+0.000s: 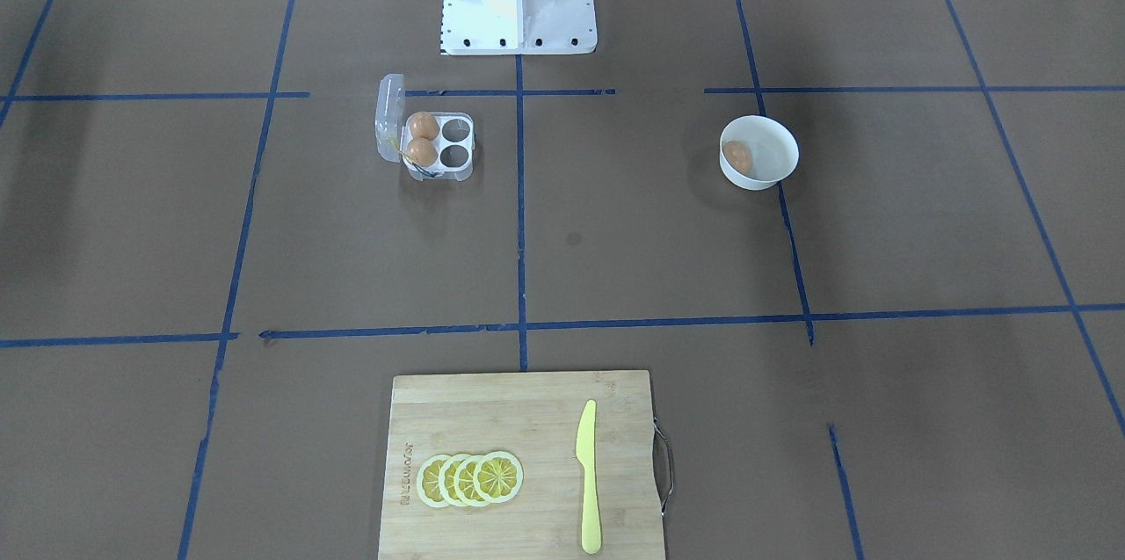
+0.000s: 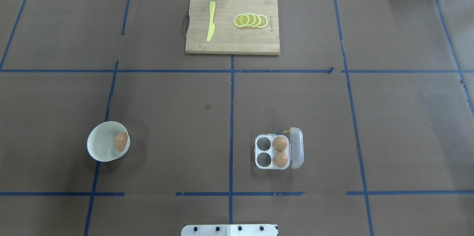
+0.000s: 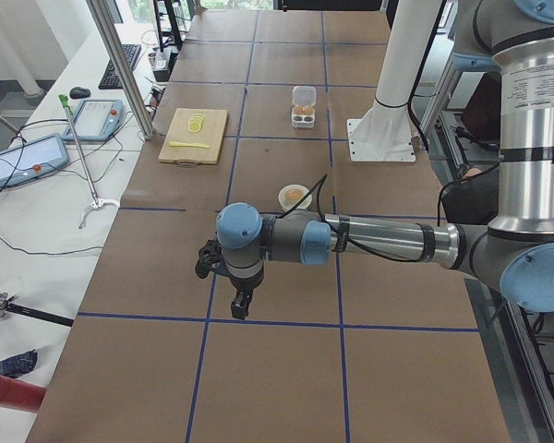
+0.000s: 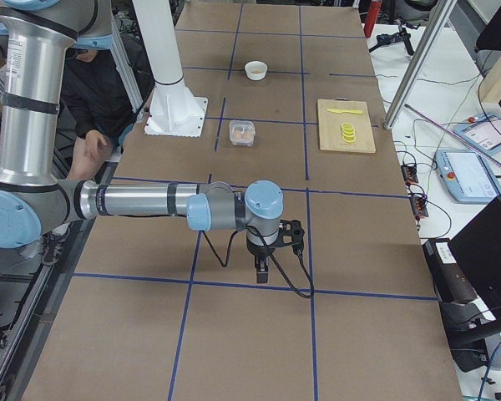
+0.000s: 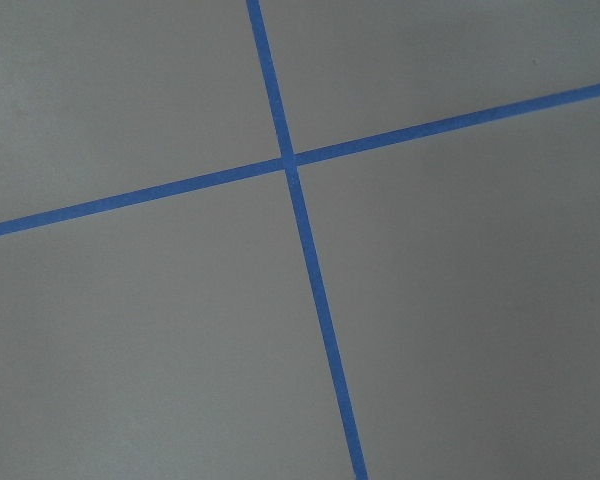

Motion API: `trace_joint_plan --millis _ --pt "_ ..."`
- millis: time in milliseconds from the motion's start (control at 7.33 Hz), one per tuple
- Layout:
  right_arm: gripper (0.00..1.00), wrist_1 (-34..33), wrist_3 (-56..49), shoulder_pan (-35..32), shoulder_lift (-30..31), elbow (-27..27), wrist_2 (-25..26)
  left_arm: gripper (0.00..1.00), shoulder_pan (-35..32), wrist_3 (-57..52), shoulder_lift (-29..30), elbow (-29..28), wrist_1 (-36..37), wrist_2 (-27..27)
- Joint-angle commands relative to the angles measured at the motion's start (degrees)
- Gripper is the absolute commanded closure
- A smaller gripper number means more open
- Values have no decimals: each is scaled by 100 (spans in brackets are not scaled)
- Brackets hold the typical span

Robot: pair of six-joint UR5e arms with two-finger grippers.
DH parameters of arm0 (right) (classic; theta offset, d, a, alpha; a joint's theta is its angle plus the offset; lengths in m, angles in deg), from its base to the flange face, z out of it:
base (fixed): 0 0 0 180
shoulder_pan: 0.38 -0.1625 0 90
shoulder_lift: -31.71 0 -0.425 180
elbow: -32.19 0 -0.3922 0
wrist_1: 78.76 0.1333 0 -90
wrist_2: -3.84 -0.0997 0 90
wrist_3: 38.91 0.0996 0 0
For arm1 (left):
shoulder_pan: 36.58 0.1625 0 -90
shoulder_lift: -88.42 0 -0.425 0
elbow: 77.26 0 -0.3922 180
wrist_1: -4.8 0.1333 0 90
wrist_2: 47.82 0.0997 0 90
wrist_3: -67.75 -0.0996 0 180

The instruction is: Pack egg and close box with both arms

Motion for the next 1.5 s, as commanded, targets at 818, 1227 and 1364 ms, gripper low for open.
trace_joint_plan --millis 818,1227,1364 --pt "0 0 44 0 -743 -42 60 0 25 291 741 -530 -3490 -27" --pt "0 209 80 0 -823 -165 43 0 602 1421 777 -512 -4717 -27" --pt "0 541 88 0 -771 -270 17 0 1232 2027 795 -295 -4730 -54"
